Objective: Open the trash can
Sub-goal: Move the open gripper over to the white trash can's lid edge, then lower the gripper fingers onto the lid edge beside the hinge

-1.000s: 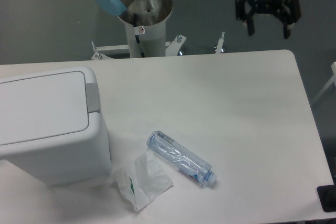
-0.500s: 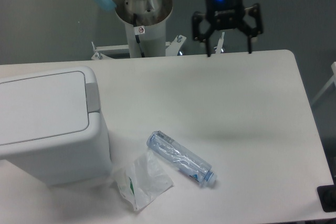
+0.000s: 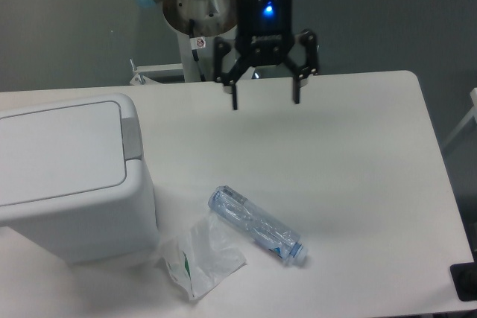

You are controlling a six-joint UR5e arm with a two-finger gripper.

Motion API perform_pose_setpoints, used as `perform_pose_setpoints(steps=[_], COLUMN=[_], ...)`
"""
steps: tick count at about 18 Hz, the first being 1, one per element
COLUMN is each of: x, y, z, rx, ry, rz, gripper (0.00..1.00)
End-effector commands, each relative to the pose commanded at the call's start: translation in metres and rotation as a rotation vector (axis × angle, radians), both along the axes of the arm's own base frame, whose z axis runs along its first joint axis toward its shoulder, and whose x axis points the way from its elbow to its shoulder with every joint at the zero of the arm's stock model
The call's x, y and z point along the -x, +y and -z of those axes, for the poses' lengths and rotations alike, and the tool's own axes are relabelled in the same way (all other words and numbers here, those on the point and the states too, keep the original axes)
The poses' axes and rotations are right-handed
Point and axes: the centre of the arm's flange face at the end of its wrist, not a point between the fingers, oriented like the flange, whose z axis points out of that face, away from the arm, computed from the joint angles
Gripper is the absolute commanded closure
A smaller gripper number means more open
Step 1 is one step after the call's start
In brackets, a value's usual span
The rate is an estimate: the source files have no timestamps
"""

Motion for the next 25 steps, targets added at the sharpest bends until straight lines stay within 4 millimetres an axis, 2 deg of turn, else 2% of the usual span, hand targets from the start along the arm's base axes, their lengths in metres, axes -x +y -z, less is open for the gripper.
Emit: perform_pose_setpoints(steps=[5, 11, 13, 21, 25], x=[-0.025, -0.043, -0.045, -0.059, -0.065], y=[0.028, 0.044, 0.047, 0.05, 0.054], z=[0.014, 0.021, 0.021, 0.047, 0.05], rx=[0.016, -0.017, -0.047, -0.016, -0.019], ry=[-0.024, -0.107, -0.151, -0.201, -0.221], rz=[0.065, 0.01, -0.012, -0.001, 0.0], gripper=[0.0, 0.0, 0.0, 0.0, 0.0])
